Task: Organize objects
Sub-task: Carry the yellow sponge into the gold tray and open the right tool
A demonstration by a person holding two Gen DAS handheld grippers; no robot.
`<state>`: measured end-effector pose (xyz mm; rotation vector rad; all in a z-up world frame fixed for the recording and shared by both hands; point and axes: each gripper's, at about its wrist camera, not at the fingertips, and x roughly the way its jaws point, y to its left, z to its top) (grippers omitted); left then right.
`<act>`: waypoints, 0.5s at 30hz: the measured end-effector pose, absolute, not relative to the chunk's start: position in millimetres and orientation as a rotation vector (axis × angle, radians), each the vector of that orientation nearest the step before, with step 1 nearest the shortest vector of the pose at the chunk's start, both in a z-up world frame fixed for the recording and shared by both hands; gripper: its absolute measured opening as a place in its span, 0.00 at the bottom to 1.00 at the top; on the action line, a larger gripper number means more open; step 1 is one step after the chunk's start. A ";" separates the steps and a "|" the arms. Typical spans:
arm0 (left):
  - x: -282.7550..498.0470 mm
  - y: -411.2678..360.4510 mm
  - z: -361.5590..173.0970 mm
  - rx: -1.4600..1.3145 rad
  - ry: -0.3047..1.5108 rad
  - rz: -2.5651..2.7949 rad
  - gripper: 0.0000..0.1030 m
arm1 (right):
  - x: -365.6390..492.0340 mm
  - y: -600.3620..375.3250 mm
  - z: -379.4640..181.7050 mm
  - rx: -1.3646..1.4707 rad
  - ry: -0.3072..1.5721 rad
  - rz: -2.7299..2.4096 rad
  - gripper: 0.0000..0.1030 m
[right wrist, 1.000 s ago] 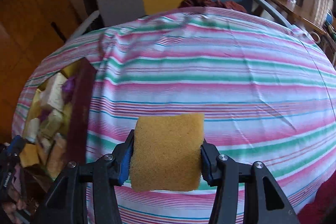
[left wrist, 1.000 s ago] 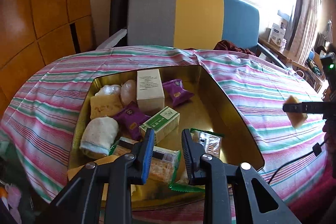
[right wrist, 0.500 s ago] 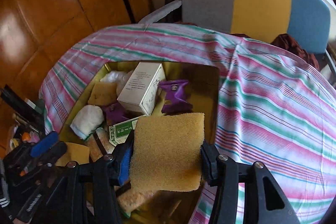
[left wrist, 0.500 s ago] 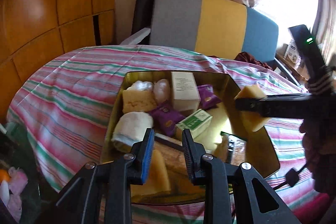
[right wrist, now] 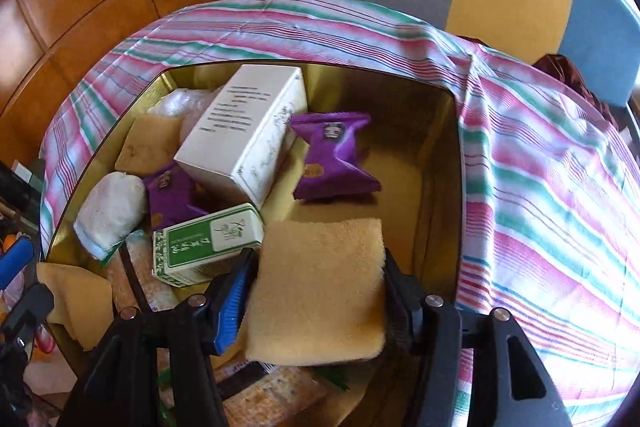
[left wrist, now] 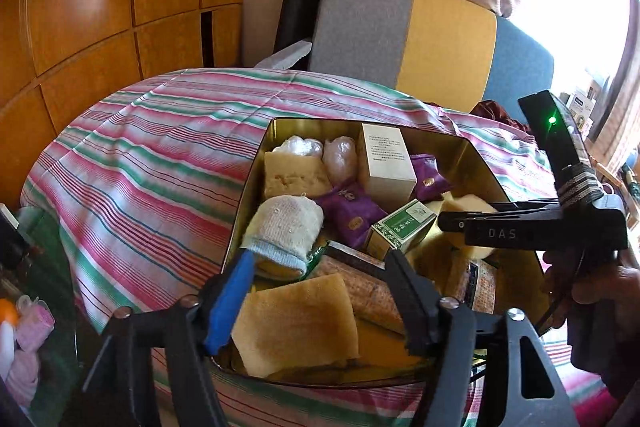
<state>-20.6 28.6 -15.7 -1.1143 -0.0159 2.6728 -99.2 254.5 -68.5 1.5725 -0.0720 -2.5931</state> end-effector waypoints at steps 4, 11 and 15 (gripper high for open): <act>-20.1 30.8 -15.2 -1.121 -0.012 2.680 0.74 | -87.3 256.5 -58.9 1.514 -0.107 -2.633 0.60; -14.7 30.4 -5.9 -1.088 -0.015 2.724 0.87 | -56.4 248.1 -33.5 1.397 -0.096 -2.708 0.60; -10.6 30.8 1.4 -1.061 -0.022 2.744 0.96 | -34.2 244.0 -22.4 1.346 -0.098 -2.774 0.60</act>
